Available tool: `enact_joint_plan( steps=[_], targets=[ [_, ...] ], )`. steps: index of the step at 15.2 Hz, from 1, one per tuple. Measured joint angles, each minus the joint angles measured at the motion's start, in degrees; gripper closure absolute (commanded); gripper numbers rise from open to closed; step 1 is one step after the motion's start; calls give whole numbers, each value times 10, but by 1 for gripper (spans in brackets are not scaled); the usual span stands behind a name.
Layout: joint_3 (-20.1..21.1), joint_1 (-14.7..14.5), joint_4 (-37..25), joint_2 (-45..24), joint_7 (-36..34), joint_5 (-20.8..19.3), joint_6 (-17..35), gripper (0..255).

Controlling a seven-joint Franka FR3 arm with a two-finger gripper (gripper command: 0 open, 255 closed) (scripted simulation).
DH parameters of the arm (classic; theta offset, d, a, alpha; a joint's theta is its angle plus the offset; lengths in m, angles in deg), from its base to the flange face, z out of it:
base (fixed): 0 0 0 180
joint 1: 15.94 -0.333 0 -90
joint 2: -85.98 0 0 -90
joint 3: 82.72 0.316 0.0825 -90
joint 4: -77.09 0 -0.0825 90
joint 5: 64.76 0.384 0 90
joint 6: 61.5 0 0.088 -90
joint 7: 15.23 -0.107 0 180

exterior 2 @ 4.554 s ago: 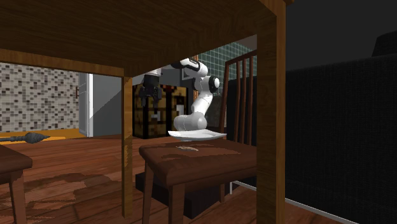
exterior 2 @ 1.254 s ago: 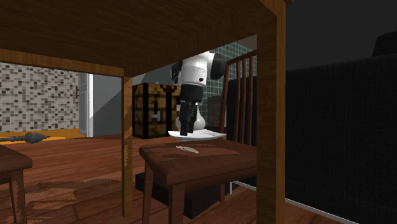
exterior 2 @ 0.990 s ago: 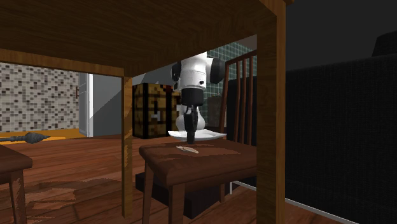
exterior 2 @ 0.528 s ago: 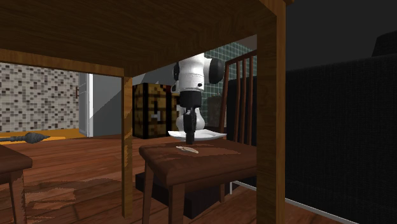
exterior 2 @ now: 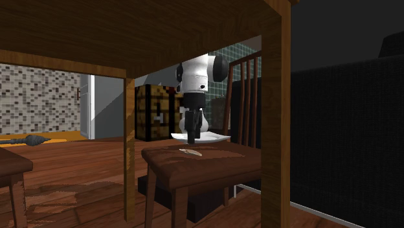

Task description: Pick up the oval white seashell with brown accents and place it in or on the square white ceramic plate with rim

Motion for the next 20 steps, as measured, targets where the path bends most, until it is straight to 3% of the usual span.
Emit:
enact_joint_plan(
  steps=[3, 7, 9, 10, 12, 17, 19, 20],
  targets=[
    [0, -2, 7, -5, -1, -5, 42, 0],
    [3, 0, -3, -4, -14, -15, -10, 0],
    [3, 0, -3, -6, -13, -15, -5, 0],
    [3, 0, -5, -6, -13, -17, -11, 255],
    [4, 0, 3, -8, -4, -10, 29, 255],
    [3, 0, -12, -5, -7, -36, -50, 255],
    [4, 0, -6, -9, -4, -36, -19, 255],
    [4, -1, -6, -8, -4, -36, -19, 0]
  ],
)
